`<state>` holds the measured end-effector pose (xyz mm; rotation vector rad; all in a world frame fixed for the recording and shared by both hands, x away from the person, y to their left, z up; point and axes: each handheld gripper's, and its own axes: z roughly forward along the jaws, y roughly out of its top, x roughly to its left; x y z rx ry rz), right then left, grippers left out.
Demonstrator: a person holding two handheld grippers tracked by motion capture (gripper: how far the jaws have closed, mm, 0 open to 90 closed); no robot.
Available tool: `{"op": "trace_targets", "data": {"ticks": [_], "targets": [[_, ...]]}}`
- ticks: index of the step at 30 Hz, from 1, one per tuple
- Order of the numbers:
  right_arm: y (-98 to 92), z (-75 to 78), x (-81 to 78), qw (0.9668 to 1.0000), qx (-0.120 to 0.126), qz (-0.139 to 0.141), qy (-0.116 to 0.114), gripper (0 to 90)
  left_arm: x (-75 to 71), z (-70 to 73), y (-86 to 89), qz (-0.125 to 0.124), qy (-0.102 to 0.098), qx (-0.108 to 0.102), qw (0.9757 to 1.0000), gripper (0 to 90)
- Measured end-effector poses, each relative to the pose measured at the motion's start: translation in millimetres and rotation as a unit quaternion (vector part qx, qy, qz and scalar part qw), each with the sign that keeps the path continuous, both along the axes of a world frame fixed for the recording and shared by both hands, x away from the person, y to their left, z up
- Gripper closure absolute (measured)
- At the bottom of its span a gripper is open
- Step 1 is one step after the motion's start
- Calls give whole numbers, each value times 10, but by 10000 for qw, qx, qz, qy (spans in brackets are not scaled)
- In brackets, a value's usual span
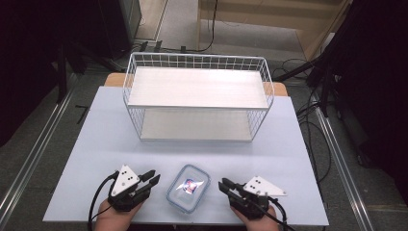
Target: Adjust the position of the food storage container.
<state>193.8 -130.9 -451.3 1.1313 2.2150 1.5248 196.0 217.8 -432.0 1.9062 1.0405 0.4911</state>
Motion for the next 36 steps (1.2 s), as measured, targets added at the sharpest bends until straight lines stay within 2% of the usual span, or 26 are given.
{"op": "trace_targets", "data": {"ticks": [1, 2, 3, 8, 11, 12, 14, 15, 17, 19, 21, 22, 23, 25, 26, 27, 28, 29, 30, 31, 32, 34, 35, 36], "targets": [[68, -25, -15, 9999, -68, 77, 54, 900, 7, 5, 13, 31, -8, -25, 10000, 709], [207, -70, -52, 9991, -247, 311, 124, 900, 14, 10, 25, 52, -19, -35, 10000, 691], [274, -90, -74, 9985, -312, 419, 157, 900, 19, 16, 37, 58, -9, -47, 10000, 687], [431, -147, -125, 9966, -431, 653, 252, 900, 27, 33, 80, 99, -7, -118, 9999, 663], [504, -171, -118, 9958, -492, 695, 323, 900, 36, 36, 98, 109, -9, -118, 9999, 656], [581, -187, -93, 9955, -486, 720, 390, 900, 37, 37, 103, 136, 7, -127, 9998, 653], [632, -197, -81, 9953, -491, 740, 377, 900, 41, 28, 120, 149, 7, -94, 9998, 654], [750, -220, -54, 9942, -553, 834, 406, 900, 31, 8, 141, 235, 49, 34, 9997, 662], [851, -237, -17, 9937, -581, 884, 380, 900, 8, -22, 187, 360, 175, 216, 9990, 710], [914, -241, 12, 9937, -542, 906, 384, 900, -8, -36, 220, 426, 231, 212, 9986, 739], [981, -232, 57, 9938, -507, 921, 350, 900, -36, -74, 268, 545, 424, 227, 9974, 813], [995, -226, 76, 9940, -480, 920, 345, 900, -56, -94, 276, 629, 463, 392, 9962, 838], [974, -211, 91, 9942, -495, 902, 310, 900, -69, -120, 282, 702, 473, 496, 9952, 888], [948, -199, 87, 9943, -499, 896, 289, 900, -90, -153, 298, 857, 591, 496, 9933, 900], [900, -183, 81, 9948, -476, 860, 255, 900, -115, -163, 314, 894, 675, 419, 9928, 900], [778, -143, 74, 9961, -419, 743, 236, 900, -144, -169, 304, 885, 696, 469, 9925, 900], [778, -143, 74, 9961, -419, 743, 236, 900, -181, -177, 286, 831, 705, 534, 9926, 900], [671, -123, 68, 9971, -391, 622, 216, 900, -248, -186, 235, 684, 699, 477, 9941, 900], [671, -123, 68, 9971, -391, 622, 216, 900, -248, -186, 235, 684, 699, 477, 9941, 900], [583, -114, 79, 9976, -353, 549, 209, 900, -272, -187, 159, 610, 586, 495, 9952, 900], [560, -109, 83, 9978, -351, 510, 228, 900, -271, -194, 113, 622, 498, 576, 9952, 900], [509, -100, 105, 9985, -310, 410, 206, 900, -254, -202, 97, 649, 498, 521, 9953, 900], [497, -92, 108, 9986, -308, 386, 191, 900, -189, -214, 74, 674, 576, 400, 9953, 900], [497, -92, 108, 9986, -308, 386, 191, 900, -189, -214, 74, 674, 576, 400, 9953, 900]]}}
